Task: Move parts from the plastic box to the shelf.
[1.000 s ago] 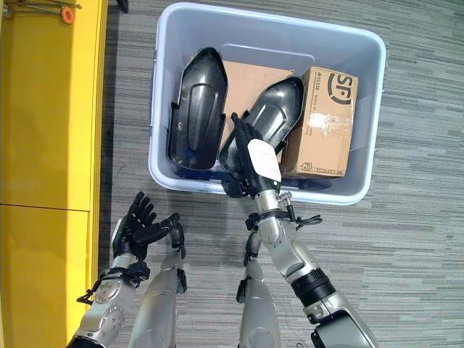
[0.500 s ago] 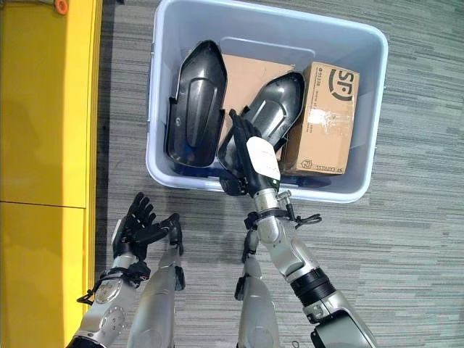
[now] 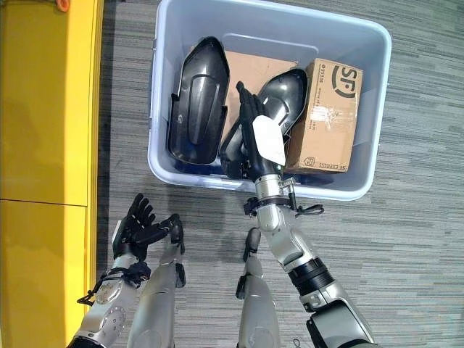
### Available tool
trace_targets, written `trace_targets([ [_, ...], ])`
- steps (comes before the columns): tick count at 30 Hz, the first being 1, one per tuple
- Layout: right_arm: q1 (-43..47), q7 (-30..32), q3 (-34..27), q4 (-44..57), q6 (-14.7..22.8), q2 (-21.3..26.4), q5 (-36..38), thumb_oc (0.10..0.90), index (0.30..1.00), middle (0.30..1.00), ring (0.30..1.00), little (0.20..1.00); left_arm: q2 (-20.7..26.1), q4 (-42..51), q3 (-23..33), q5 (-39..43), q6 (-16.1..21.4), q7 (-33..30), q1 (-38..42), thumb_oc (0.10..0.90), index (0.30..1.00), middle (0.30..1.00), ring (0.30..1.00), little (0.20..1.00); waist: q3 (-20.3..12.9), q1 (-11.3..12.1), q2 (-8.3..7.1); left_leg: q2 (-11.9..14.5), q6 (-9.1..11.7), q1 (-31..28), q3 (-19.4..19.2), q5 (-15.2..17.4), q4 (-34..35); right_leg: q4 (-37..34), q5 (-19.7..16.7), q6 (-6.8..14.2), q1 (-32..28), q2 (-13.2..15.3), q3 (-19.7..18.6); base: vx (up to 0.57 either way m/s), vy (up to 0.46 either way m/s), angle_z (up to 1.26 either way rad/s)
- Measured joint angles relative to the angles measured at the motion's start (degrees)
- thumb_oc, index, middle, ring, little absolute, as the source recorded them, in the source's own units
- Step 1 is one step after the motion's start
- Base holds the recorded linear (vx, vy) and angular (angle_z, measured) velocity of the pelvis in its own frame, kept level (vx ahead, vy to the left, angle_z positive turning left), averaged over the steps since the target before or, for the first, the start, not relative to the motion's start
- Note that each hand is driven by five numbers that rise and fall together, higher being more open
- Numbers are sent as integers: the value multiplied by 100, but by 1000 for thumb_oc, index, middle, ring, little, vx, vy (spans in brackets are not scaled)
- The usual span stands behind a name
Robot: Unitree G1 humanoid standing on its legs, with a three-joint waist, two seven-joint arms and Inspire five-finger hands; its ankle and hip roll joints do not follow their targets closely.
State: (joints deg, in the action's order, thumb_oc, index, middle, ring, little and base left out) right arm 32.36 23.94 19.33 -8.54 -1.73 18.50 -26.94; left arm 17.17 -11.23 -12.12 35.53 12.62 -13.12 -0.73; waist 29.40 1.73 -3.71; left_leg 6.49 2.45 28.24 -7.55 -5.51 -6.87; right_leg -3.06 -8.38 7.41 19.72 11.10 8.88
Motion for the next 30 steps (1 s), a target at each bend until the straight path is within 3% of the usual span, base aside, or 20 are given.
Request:
trace_targets([
  [30, 109, 6, 271, -386, -108, -253, 129, 900, 1000, 1000, 1000, 1000, 15, 4, 3, -31, 2, -18, 4, 900, 1000, 1000, 1000, 1000, 69, 0, 79, -190, -243, 574, -59, 344, -814, 233, -10, 29, 323, 272, -124, 1, 4, 0],
])
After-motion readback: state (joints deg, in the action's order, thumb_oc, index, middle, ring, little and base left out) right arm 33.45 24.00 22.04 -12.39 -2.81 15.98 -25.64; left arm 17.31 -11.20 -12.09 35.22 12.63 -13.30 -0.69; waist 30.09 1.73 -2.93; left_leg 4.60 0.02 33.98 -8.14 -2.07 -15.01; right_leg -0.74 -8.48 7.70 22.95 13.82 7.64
